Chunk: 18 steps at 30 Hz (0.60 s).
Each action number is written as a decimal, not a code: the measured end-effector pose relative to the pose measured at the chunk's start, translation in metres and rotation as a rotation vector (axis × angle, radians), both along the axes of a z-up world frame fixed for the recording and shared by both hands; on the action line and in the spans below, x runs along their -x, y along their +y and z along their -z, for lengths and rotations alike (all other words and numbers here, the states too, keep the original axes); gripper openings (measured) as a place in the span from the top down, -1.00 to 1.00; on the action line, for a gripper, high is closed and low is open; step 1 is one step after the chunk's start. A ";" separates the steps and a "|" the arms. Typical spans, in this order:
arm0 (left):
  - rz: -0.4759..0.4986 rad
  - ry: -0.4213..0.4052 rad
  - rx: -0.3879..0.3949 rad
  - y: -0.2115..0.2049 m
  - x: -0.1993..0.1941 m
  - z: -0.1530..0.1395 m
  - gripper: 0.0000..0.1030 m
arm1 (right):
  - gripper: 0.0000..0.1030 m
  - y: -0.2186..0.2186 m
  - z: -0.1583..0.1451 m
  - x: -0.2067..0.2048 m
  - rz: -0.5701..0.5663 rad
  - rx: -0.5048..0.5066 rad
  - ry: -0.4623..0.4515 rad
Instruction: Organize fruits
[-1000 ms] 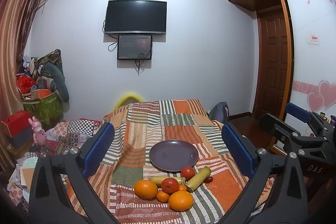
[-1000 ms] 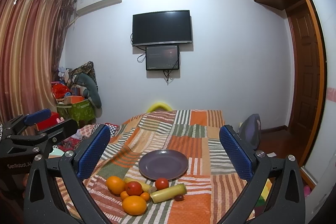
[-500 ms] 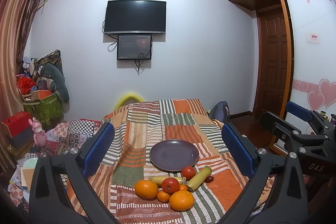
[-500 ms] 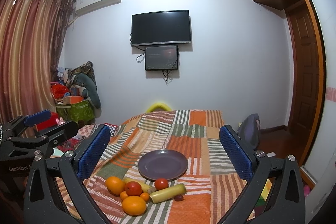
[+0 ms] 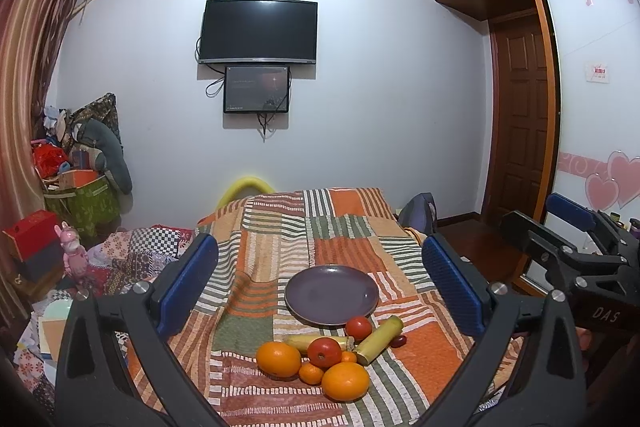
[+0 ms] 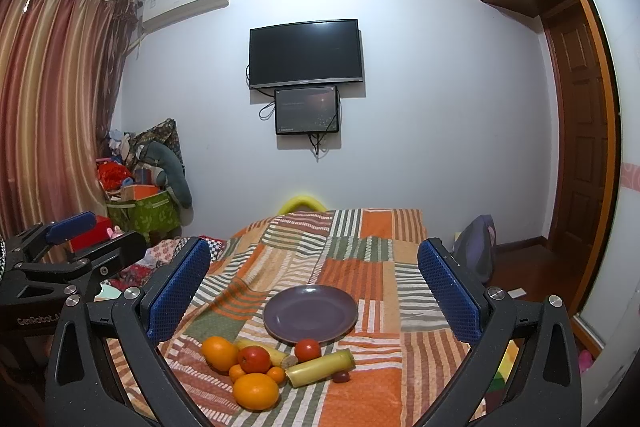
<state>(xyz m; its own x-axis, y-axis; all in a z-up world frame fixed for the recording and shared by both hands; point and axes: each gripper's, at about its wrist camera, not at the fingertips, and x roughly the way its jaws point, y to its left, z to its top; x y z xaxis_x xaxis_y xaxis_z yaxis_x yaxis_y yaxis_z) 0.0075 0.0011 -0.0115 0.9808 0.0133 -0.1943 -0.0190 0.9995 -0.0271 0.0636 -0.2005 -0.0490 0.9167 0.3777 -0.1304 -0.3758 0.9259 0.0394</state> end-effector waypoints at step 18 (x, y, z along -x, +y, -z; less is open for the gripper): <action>0.009 0.002 0.004 0.000 -0.001 -0.001 -1.00 | -1.00 -0.001 -0.001 0.002 -0.008 -0.006 0.003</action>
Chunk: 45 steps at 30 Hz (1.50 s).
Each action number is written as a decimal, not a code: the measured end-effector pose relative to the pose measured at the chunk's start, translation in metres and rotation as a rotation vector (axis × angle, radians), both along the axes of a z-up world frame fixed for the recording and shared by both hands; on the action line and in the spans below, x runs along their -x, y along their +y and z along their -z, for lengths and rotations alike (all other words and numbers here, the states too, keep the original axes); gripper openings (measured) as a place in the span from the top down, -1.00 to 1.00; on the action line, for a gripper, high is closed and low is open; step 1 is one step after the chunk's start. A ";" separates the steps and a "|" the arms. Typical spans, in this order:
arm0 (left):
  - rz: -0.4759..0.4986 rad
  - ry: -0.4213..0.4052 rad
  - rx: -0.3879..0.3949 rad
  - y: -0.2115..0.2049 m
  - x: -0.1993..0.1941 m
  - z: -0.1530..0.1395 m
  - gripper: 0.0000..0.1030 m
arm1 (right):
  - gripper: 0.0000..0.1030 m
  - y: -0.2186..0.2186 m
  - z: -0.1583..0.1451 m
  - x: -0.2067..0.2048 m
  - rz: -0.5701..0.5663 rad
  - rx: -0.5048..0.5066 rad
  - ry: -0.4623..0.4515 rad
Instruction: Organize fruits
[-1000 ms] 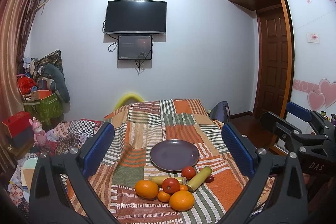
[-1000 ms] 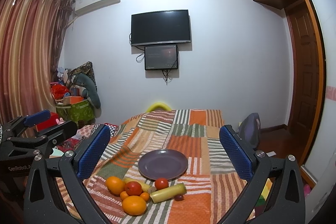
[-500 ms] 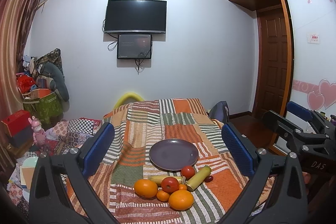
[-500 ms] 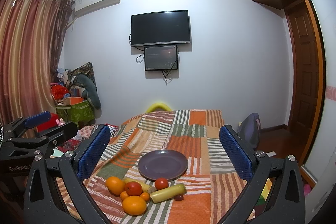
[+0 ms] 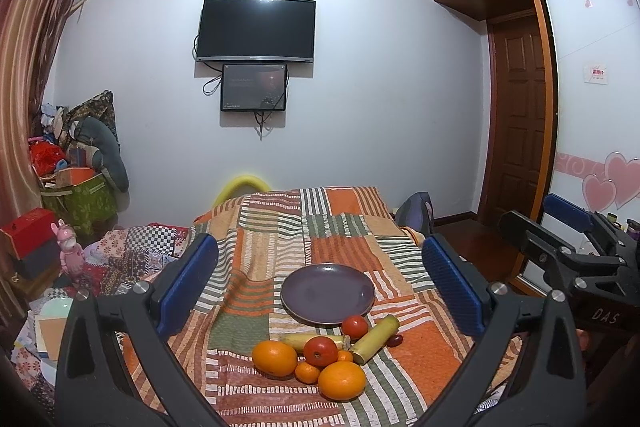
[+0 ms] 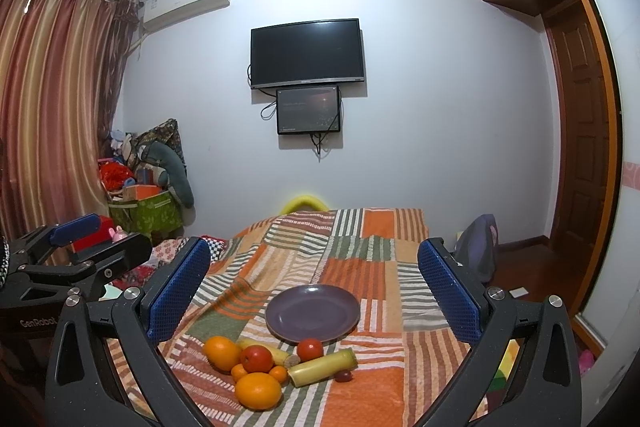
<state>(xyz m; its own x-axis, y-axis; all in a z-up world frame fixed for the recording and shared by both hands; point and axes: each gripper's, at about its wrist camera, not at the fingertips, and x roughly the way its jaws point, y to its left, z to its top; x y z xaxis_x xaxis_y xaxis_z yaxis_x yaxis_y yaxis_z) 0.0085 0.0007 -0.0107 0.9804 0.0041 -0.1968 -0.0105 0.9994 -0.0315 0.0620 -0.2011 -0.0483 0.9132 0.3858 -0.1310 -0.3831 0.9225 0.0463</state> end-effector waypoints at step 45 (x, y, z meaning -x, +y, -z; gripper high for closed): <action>-0.030 0.584 0.038 0.092 -0.091 0.149 -0.36 | -0.50 0.070 0.145 -0.089 -0.232 0.253 0.584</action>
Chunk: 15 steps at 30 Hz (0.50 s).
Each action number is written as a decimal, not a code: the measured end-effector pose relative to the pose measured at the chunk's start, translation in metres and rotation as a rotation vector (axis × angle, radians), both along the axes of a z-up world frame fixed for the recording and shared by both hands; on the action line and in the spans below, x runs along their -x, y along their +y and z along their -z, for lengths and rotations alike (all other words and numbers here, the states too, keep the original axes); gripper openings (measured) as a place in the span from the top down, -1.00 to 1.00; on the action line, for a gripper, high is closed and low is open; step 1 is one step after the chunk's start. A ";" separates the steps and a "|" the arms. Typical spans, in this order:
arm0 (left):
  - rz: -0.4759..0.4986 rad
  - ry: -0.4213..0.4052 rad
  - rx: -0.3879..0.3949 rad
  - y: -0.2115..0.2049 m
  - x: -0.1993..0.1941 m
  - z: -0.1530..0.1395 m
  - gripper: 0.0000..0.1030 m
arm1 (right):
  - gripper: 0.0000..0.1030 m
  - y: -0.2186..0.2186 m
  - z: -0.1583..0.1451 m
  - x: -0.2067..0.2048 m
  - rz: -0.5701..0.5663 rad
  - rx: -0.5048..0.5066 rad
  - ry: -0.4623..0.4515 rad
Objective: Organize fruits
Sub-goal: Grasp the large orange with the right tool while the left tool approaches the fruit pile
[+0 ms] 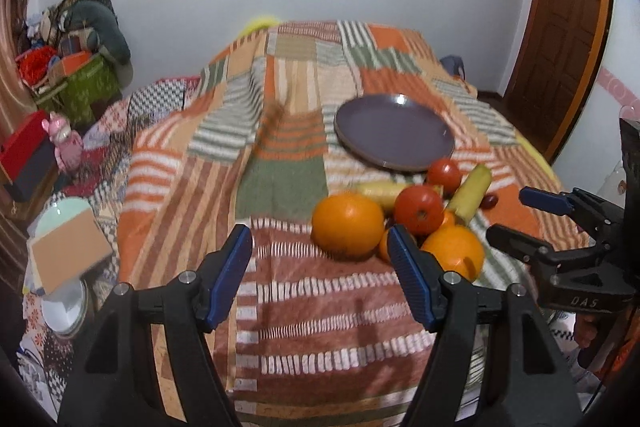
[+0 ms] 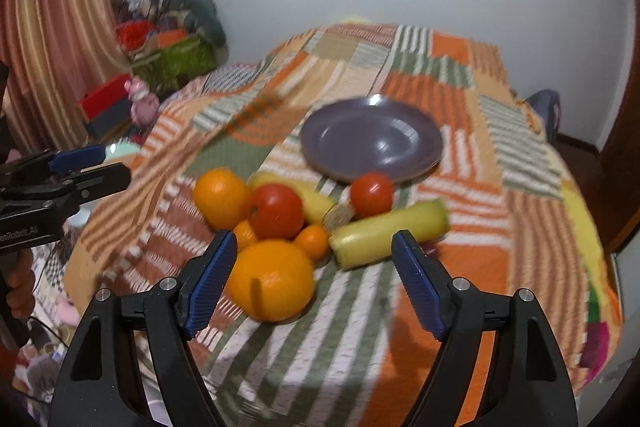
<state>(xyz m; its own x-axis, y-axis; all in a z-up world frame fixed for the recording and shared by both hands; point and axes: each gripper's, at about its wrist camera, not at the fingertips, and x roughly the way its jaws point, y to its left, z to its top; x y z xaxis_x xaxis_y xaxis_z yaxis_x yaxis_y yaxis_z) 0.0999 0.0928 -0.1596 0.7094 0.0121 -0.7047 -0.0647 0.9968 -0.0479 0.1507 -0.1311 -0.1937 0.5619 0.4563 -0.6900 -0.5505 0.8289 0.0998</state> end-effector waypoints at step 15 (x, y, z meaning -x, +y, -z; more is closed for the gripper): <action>0.014 0.128 0.046 0.000 -0.014 0.043 -0.38 | -0.50 0.029 0.052 -0.019 -0.041 0.043 0.179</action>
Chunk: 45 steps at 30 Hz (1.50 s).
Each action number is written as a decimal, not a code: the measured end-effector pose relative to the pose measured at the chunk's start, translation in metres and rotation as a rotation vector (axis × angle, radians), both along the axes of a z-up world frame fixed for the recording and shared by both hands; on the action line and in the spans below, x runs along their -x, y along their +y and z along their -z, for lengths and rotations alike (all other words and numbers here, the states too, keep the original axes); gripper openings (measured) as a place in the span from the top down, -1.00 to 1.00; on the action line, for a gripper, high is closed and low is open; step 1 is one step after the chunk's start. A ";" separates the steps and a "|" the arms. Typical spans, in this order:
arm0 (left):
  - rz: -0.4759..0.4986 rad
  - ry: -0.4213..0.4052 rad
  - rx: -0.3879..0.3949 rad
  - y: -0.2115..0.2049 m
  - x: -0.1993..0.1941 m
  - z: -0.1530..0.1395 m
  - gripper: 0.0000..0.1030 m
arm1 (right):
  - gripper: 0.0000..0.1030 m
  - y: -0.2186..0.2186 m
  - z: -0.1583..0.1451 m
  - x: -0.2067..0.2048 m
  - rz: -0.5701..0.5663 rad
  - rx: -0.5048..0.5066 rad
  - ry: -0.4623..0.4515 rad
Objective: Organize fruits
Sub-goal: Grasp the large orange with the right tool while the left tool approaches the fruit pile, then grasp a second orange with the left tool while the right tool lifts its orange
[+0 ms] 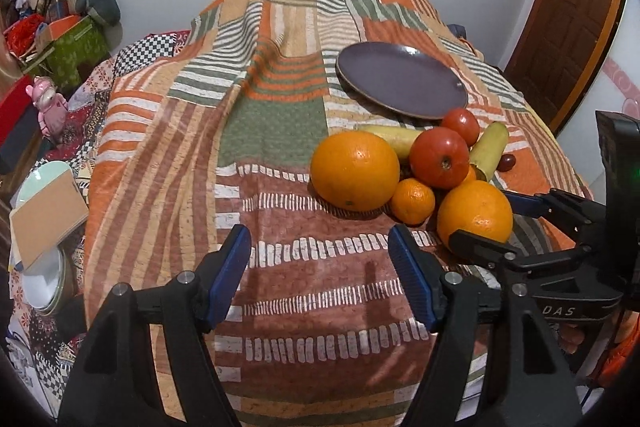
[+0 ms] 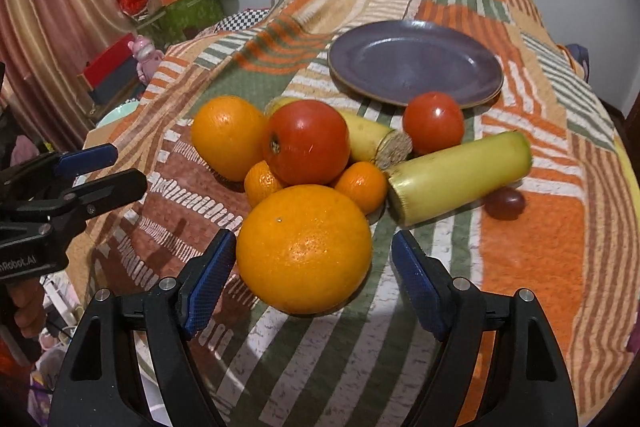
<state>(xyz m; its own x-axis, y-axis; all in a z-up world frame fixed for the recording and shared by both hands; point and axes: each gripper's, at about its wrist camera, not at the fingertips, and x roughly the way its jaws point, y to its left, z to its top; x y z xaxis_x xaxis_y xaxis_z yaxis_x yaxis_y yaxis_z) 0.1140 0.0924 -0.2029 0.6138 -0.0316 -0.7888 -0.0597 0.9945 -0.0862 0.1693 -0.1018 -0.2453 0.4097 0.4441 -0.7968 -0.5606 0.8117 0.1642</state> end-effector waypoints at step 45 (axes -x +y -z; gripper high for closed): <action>0.009 0.031 0.022 -0.017 -0.088 0.018 -0.35 | -0.23 -0.057 -0.041 -0.040 0.101 -0.101 -0.084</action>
<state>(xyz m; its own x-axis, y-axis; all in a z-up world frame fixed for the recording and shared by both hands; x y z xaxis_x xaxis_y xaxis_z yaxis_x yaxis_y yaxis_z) 0.2017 0.0755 -0.2213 0.5887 -0.0545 -0.8065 -0.0537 0.9929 -0.1063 0.2094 -0.1589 -0.2046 0.5193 0.4735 -0.7115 -0.4924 0.8462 0.2037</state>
